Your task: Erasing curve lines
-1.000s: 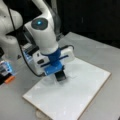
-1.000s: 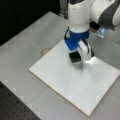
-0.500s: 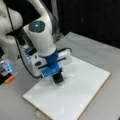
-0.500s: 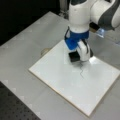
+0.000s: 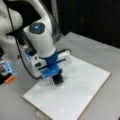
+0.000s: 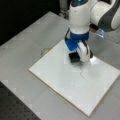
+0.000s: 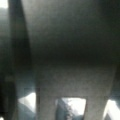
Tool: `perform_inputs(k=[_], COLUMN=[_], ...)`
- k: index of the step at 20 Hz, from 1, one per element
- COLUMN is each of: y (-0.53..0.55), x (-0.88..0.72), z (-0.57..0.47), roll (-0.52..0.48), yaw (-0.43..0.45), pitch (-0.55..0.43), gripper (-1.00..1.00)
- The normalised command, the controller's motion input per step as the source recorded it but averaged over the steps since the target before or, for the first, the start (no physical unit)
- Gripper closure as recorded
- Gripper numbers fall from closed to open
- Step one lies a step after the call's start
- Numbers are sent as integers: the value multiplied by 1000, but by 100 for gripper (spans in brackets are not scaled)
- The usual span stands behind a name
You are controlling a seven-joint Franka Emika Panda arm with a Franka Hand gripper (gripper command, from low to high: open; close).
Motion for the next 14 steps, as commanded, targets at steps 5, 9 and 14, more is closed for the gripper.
perform_inputs(k=[5,9,14], y=[21,17,40], x=[-112,-133,-144], z=[-197,-183,-192], roll=[110,87,77], yaw=[-60,-50,-62], pitch=[-185,-176,-177], gripper=[100,100,100])
